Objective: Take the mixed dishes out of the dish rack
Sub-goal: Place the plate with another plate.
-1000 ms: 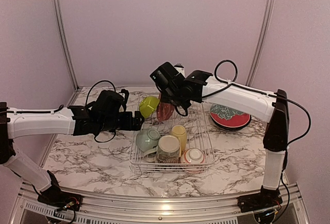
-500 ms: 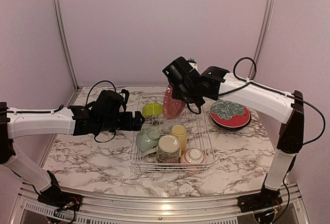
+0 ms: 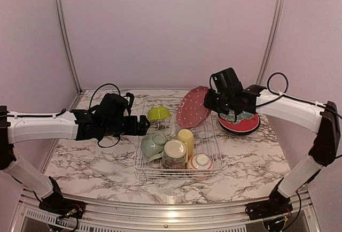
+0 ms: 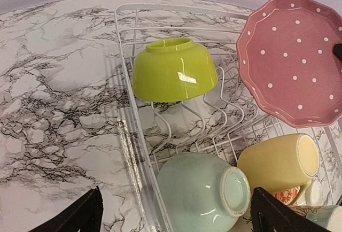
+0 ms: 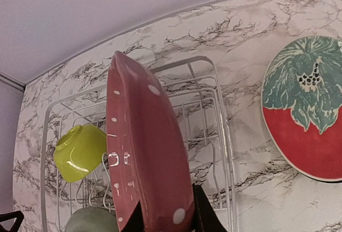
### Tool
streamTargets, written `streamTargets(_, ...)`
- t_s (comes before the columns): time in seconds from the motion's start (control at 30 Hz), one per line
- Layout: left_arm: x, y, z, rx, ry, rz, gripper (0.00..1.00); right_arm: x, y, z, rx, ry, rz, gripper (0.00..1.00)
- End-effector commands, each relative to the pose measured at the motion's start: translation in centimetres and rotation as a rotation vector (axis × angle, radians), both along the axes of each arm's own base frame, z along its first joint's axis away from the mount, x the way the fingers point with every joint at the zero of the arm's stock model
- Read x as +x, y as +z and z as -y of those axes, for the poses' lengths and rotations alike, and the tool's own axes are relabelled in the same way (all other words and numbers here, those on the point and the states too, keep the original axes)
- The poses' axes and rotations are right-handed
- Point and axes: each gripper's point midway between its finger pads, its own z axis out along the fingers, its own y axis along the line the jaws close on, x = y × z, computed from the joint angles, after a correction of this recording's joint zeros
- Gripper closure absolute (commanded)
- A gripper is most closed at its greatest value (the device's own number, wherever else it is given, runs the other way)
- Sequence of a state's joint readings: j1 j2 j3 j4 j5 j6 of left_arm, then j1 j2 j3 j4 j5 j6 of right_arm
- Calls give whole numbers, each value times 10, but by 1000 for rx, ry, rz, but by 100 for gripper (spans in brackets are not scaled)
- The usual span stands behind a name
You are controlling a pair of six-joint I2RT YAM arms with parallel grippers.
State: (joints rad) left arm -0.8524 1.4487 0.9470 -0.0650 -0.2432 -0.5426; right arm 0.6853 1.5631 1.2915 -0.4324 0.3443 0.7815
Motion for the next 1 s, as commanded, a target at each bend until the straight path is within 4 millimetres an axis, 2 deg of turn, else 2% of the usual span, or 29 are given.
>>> streamTargets(0.0,1,11,-2,-14,6,8,1,16,84,-4,366,140,206,100)
streamTargets(0.1,1,11,-2,-13,7,9,1,15,88,17,423,151,215,100)
streamTargets(0.17,0,12,-3,-12,8,10,1,14,93,38,407,117,229,100)
streamTargets(0.33,1,15,-4,-14,10,15,1,15,91,107,365,-24,245,100)
streamTargets(0.43,0,16,-4,-14,10,15,1,15,79,154,329,-139,229,100)
streamTargets(0.57,0,17,-4,-9,10,14,1,12,58,216,367,-266,228,100)
streamTargets(0.63,0,19,-4,-10,11,16,1,14,51,237,372,-299,226,100)
streamTargets(0.73,0,20,-4,-10,11,16,1,19,36,253,367,-317,196,100)
streamTargets(0.97,-1,19,-5,-6,11,10,1,34,9,256,383,-284,157,100)
